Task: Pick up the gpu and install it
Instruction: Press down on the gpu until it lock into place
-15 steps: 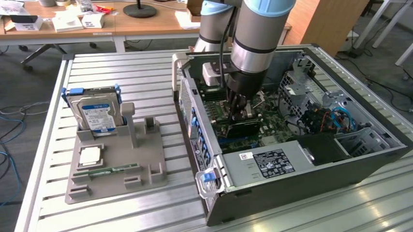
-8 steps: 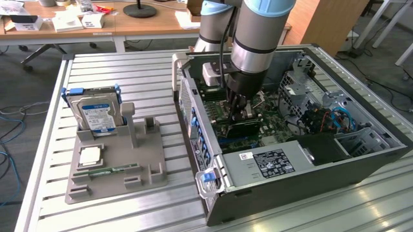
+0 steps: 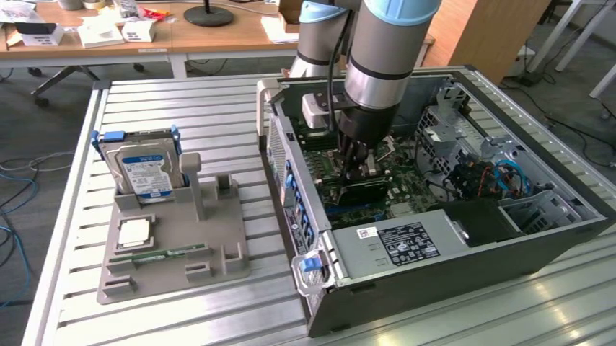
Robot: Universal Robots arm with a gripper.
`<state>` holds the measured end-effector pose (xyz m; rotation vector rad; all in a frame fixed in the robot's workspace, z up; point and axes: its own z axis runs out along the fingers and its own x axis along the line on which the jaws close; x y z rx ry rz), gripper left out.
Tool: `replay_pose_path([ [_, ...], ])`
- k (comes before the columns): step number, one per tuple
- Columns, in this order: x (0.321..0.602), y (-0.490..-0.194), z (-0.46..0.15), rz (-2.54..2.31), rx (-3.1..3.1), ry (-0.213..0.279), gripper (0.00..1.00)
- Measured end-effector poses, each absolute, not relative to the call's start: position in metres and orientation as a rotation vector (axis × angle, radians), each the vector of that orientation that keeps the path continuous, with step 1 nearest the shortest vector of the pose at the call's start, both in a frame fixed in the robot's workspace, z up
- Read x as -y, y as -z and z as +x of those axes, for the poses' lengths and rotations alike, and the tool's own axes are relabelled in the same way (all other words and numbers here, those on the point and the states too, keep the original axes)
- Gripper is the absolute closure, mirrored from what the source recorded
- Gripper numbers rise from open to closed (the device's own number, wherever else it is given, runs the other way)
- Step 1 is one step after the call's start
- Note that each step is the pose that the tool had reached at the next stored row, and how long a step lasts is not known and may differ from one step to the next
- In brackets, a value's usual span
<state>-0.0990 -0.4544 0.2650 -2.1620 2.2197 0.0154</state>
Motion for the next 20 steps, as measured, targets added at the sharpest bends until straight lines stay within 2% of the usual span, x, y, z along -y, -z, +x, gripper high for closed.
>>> replay_pose_path([
  [20, 0.4546, -0.2619, -0.0993, -2.162, -2.220, -0.016, 0.89],
])
